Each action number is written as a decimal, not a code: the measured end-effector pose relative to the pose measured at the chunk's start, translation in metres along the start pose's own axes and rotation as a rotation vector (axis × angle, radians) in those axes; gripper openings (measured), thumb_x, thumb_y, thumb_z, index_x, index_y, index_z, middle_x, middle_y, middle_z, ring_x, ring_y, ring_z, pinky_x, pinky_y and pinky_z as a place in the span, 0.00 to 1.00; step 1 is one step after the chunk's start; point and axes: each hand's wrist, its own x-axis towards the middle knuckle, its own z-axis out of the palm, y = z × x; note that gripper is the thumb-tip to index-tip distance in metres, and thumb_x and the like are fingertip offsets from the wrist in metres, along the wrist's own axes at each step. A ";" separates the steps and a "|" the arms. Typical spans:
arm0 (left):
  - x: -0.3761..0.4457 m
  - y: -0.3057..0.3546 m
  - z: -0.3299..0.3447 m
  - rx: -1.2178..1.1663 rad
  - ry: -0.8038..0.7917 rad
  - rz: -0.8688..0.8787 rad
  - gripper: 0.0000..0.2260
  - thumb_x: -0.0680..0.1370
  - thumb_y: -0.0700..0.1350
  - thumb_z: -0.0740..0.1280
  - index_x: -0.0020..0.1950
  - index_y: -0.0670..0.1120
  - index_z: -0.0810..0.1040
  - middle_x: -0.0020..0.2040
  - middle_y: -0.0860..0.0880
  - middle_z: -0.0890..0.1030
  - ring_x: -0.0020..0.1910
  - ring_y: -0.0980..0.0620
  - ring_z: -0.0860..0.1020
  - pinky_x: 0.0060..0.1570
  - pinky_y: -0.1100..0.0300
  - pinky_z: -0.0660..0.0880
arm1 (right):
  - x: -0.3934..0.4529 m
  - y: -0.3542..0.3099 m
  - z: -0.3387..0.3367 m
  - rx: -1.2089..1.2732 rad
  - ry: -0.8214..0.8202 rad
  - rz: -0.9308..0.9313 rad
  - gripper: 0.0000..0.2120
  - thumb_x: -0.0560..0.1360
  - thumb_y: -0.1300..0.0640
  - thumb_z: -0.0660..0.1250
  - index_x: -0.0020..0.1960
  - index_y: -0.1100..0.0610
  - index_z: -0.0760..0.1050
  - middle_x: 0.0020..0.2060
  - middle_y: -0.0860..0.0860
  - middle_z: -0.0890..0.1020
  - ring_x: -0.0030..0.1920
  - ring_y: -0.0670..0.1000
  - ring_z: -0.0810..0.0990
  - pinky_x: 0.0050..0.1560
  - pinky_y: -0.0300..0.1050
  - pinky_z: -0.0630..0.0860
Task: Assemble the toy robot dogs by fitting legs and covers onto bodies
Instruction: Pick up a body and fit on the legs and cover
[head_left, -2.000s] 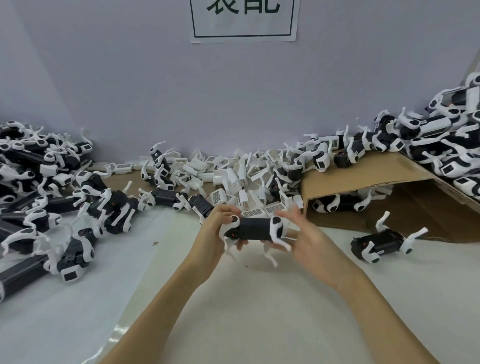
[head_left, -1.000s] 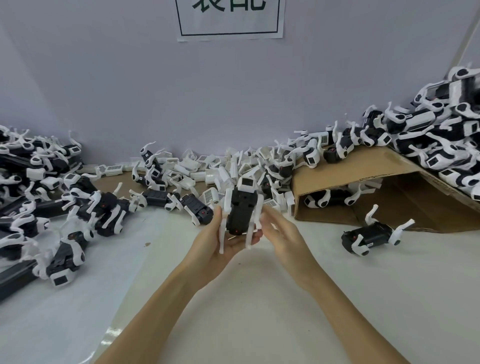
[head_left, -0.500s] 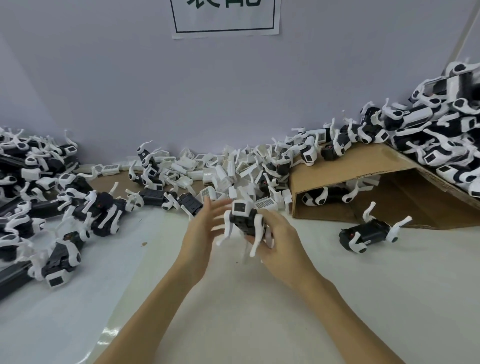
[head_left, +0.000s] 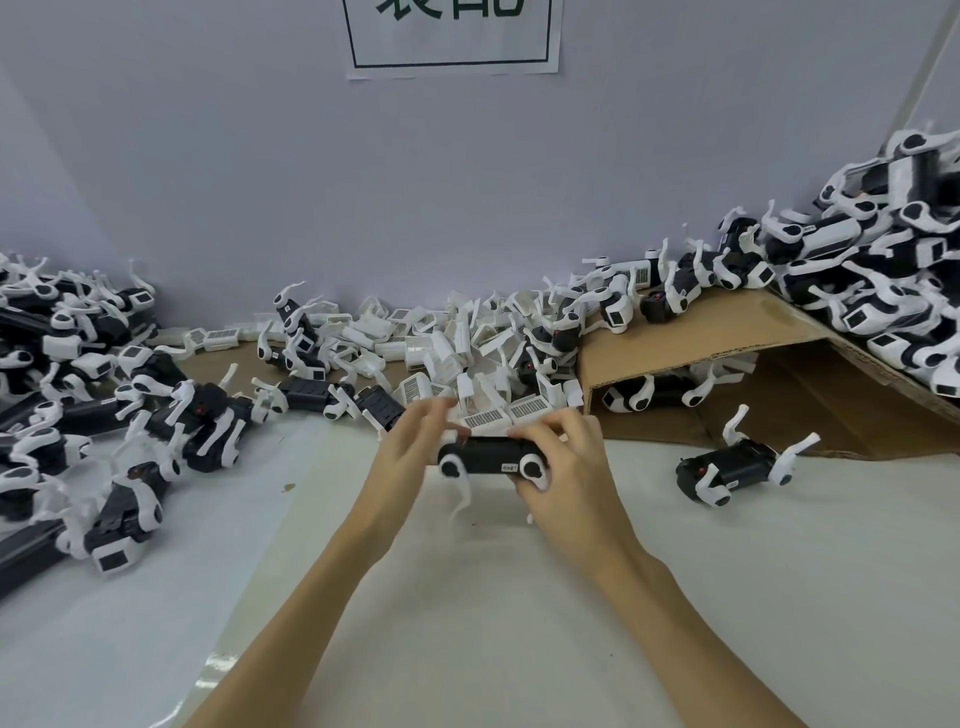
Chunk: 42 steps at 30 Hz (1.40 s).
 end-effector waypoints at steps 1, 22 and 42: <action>-0.002 -0.002 0.003 0.099 0.011 0.030 0.24 0.76 0.72 0.66 0.65 0.61 0.80 0.54 0.59 0.87 0.58 0.57 0.84 0.55 0.62 0.76 | -0.001 -0.002 0.001 -0.011 -0.022 -0.025 0.25 0.68 0.66 0.80 0.62 0.53 0.81 0.59 0.50 0.73 0.62 0.51 0.70 0.51 0.48 0.83; -0.001 -0.004 -0.008 -0.099 0.576 0.133 0.28 0.82 0.65 0.62 0.32 0.48 0.83 0.38 0.47 0.86 0.35 0.46 0.79 0.44 0.43 0.69 | -0.017 -0.026 0.024 0.502 -0.288 0.233 0.30 0.72 0.42 0.77 0.71 0.38 0.70 0.62 0.36 0.79 0.66 0.44 0.75 0.61 0.48 0.77; 0.000 0.012 -0.023 -0.595 0.393 0.099 0.36 0.84 0.70 0.52 0.36 0.41 0.80 0.38 0.39 0.82 0.36 0.44 0.80 0.40 0.56 0.80 | -0.016 -0.039 0.020 0.384 -0.196 0.069 0.34 0.74 0.47 0.79 0.74 0.38 0.66 0.64 0.29 0.72 0.63 0.35 0.72 0.59 0.27 0.68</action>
